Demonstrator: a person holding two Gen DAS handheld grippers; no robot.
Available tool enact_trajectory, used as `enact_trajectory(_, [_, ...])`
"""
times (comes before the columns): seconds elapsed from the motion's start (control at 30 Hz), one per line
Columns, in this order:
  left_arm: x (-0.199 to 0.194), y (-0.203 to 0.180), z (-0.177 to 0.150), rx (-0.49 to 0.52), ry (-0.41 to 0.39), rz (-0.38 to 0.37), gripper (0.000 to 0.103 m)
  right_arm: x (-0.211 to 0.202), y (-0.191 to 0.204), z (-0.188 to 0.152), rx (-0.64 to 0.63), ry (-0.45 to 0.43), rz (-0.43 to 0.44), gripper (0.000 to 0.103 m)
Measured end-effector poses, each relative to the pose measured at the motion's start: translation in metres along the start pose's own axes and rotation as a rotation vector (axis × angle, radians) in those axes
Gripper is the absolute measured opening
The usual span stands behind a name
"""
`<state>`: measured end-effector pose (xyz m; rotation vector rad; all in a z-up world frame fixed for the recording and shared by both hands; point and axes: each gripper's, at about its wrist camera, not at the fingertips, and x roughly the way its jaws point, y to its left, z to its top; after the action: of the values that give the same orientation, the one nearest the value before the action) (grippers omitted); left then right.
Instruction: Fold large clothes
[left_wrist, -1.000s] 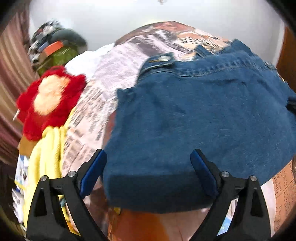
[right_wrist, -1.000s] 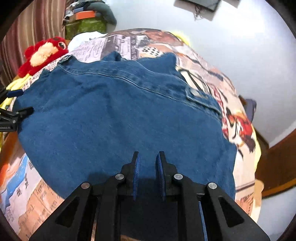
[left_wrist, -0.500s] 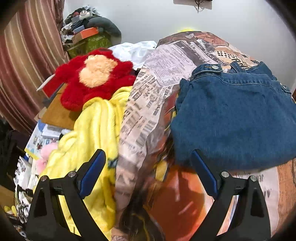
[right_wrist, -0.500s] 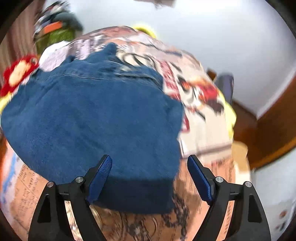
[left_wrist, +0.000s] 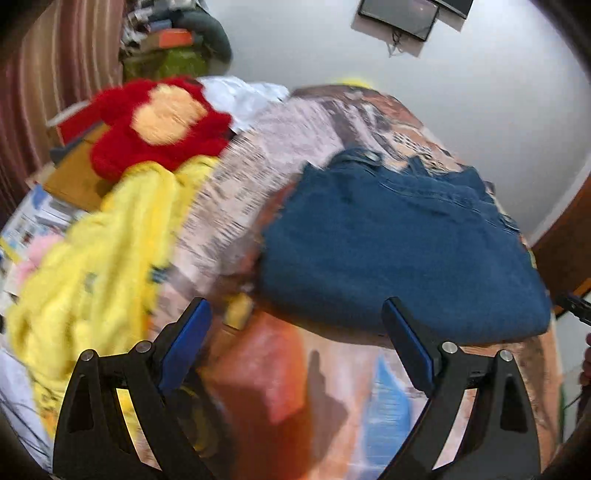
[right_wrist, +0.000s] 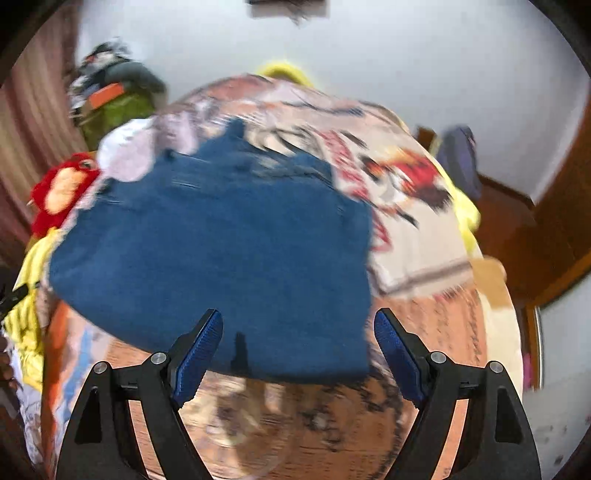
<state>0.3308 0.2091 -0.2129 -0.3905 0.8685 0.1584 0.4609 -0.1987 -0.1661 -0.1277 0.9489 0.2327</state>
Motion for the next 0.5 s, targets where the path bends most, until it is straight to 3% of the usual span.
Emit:
enact_trajectory(0.13, [0.030, -0.006, -0.006, -0.039, 0.090, -0.052, 0.094, -0.004, 0.038, 0.014, -0.069, -0.027, 0.100, 0.090])
enact_trajectory(0.27, [0.054, -0.004, -0.012, -0.145, 0.160, -0.214, 0.094, 0.013, 0.061, 0.013, -0.068, 0.012, 0.203, 0.091])
enact_trajectory(0.43, [0.082, 0.000, -0.008, -0.279, 0.219, -0.371, 0.094, 0.059, 0.074, 0.000, -0.084, 0.115, 0.191, 0.091])
enact_trajectory(0.5, [0.097, 0.000, -0.006, -0.325, 0.252, -0.441, 0.094, 0.063, 0.075, -0.003, -0.097, 0.092, 0.181, 0.092])
